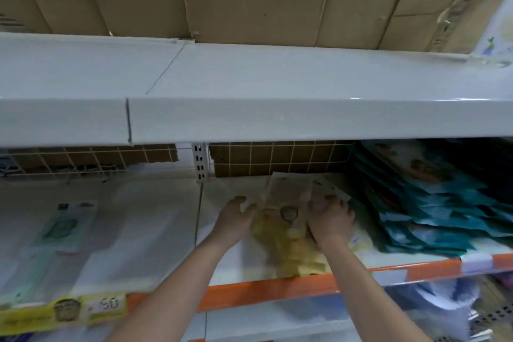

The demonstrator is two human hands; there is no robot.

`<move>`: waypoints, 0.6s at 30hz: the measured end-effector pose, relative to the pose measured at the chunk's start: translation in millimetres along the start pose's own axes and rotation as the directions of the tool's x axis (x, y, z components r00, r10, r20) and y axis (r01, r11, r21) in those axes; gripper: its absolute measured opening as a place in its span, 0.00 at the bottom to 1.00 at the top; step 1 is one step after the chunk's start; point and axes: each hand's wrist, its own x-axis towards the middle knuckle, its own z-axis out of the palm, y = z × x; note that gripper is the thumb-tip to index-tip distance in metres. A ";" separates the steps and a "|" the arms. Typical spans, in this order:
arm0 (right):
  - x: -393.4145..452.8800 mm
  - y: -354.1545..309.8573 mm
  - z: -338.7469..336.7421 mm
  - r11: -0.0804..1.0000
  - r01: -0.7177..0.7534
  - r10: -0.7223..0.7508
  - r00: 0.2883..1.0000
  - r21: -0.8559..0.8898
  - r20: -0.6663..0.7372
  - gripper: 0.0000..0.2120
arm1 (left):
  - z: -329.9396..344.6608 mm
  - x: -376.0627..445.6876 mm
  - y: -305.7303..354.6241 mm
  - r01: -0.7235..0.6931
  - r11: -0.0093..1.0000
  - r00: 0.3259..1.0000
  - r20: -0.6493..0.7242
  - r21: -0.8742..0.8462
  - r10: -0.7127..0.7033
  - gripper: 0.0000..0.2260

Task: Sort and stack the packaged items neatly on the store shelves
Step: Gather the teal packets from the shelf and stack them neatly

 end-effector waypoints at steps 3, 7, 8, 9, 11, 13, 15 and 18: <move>11.9 21.4 -11.9 0.995 -0.078 0.070 0.987 0.054 0.146 0.33 | 39.8 10.6 14.2 0.094 0.974 0.995 -0.059 0.206 -0.084 0.35; 19.5 34.7 -21.9 0.955 -0.176 0.079 0.927 0.240 0.367 0.28 | 70.1 13.7 22.0 0.229 0.972 0.973 -0.014 0.048 -0.229 0.35; 21.8 37.4 -23.7 0.942 -0.195 0.072 0.912 0.274 0.403 0.27 | 71.3 13.6 22.4 0.242 0.970 0.970 -0.030 0.034 -0.241 0.34; 23.9 40.8 -25.0 0.926 -0.210 0.064 0.907 0.314 0.416 0.26 | 70.2 13.4 22.1 0.251 0.967 0.968 -0.042 0.044 -0.249 0.32; 28.1 47.8 -28.0 0.886 -0.246 0.081 0.917 0.393 0.391 0.20 | 65.8 13.3 21.0 0.231 0.961 0.973 -0.049 0.149 -0.226 0.27; 33.6 54.6 -30.4 0.858 -0.265 0.123 0.937 0.439 0.327 0.16 | 62.9 11.5 24.4 0.203 0.930 0.979 -0.054 0.307 -0.196 0.25; 39.6 61.1 -31.1 0.868 -0.253 0.129 0.945 0.428 0.299 0.16 | 66.1 8.3 32.2 0.180 0.885 0.984 -0.072 0.428 -0.165 0.26; 48.0 69.1 -28.8 0.887 -0.253 0.117 0.932 0.386 0.343 0.20 | 79.3 2.6 48.7 0.087 0.801 0.996 -0.038 0.592 -0.080 0.27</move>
